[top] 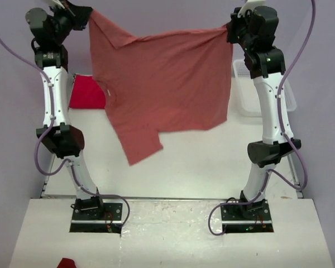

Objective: Fold and stack the t-shirts
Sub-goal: Flatten out the tshirt

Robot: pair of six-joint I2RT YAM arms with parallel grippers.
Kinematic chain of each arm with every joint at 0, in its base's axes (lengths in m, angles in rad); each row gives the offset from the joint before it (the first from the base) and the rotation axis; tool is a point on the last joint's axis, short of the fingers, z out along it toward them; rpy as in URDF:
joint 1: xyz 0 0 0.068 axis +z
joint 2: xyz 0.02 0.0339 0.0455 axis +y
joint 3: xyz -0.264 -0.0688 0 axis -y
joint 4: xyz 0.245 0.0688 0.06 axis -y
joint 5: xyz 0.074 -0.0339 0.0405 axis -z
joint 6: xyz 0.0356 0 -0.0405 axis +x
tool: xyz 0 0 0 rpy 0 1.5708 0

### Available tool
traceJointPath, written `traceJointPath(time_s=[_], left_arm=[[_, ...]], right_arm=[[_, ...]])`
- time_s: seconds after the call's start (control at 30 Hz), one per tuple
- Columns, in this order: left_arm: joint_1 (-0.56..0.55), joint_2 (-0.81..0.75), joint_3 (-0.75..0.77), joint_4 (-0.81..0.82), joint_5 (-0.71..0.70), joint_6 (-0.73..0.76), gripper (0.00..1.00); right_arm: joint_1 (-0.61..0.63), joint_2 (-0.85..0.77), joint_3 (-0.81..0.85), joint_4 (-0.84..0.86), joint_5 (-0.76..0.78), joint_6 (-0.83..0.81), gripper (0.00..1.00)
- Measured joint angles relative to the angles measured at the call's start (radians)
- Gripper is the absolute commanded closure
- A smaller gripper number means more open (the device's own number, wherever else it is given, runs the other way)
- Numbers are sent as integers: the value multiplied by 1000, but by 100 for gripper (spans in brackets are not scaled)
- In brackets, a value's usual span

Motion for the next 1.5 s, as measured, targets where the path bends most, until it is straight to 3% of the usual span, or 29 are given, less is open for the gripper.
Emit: traceJointPath(time_s=[0.3,0.47,0.63,0.8,0.9,0.97,1.07,1.2,1.5], left_arm=[[0,-368,-100,176,82,-26,100],[-65,-509,-220,206,113,18,100],[-178,-624,-693,106,35,116,100],[-251,-654,-1275,-71,-108,121,100],[-277,-766,-1540,-223,-199,85,100],[-282,-914,-1631,-303,-252,59,100],[-281,-1188,-1661,-382,-335,22,100],[-281,-1403,-1624,-459,-428,-14,100],[-281,-1422,-1597,-662,-485,-16,100]], right_arm=[[8,-264,-61,80,-13,-2,100],[-6,-379,-320,137,-5,21,100],[-8,-351,-715,131,-11,107,100],[20,-327,-1086,-38,-5,259,100],[42,-417,-1223,-132,13,344,100],[47,-506,-1248,-180,26,389,100],[47,-672,-1291,-185,66,448,100],[47,-821,-1399,-193,134,487,100],[44,-798,-1666,-217,169,529,100]])
